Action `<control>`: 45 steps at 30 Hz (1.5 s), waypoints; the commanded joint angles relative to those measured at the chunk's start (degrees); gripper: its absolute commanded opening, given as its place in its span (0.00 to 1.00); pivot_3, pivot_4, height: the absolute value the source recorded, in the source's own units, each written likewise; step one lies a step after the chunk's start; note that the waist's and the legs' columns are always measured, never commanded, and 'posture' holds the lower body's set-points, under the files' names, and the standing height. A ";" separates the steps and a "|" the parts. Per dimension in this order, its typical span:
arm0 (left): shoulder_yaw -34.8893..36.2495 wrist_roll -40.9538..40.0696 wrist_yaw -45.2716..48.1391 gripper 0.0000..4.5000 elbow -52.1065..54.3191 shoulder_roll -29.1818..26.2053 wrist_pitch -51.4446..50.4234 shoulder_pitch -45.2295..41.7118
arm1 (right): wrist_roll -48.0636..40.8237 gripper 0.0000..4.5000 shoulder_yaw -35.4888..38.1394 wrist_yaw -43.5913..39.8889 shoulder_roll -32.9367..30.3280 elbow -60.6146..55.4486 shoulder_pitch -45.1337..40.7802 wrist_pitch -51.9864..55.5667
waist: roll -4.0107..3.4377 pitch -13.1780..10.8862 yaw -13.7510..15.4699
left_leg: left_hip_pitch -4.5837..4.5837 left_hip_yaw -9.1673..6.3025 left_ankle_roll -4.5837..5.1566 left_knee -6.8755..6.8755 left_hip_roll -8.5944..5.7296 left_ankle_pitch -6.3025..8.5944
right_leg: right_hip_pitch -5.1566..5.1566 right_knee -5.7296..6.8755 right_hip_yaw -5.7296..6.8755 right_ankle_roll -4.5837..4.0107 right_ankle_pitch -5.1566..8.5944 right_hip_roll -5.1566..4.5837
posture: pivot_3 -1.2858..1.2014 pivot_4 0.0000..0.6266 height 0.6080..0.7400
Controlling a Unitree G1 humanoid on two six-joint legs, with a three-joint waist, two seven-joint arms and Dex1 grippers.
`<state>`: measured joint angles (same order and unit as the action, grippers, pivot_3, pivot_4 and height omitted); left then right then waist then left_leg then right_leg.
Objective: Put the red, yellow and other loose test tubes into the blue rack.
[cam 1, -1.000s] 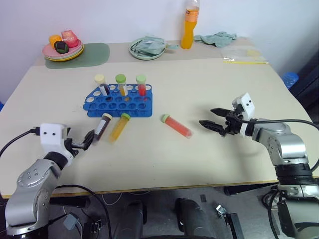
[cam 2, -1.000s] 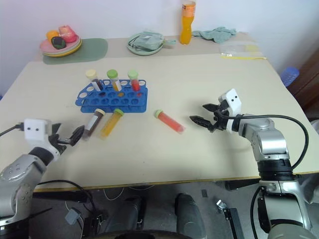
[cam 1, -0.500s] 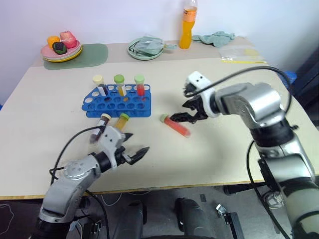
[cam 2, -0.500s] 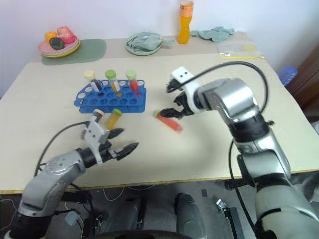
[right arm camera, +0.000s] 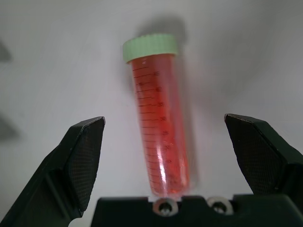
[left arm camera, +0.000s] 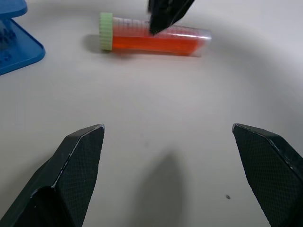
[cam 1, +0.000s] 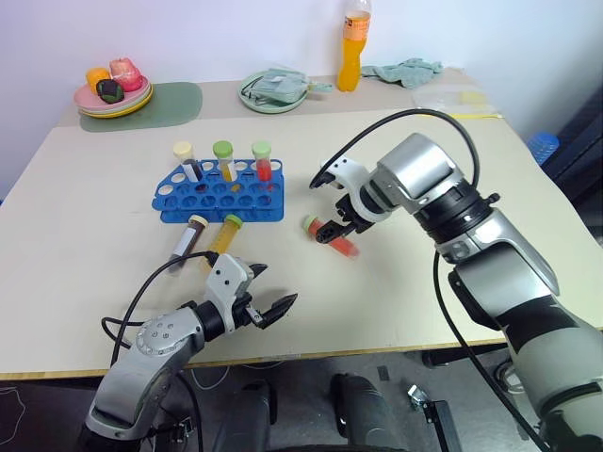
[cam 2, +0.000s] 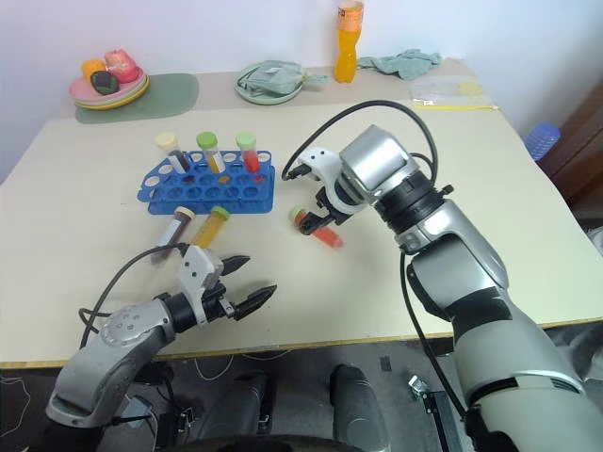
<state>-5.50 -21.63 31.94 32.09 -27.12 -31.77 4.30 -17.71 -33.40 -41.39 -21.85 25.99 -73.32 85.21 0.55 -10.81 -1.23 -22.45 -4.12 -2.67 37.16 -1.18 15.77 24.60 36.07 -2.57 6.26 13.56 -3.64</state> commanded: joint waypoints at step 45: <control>18.09 -1.66 -2.77 1.00 -4.86 -1.68 5.82 1.05 | 10.21 0.16 25.73 19.81 32.01 11.30 21.38 -92.48 | 0.07 0.08 -1.43 | 0.09 -0.03 -0.03 -0.03 0.03 -0.02 | 0.01 0.13 -0.03 -0.01 -0.02 0.06 | 0.52 0.24 1.00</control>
<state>11.18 -22.62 28.91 26.31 -28.23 -26.08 4.97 -7.58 -8.30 -21.72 7.74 37.56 -49.31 -4.82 0.62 -10.73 -2.66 -22.37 -4.15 -2.70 37.12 -1.15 15.75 24.61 36.21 -2.60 6.24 13.54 -3.59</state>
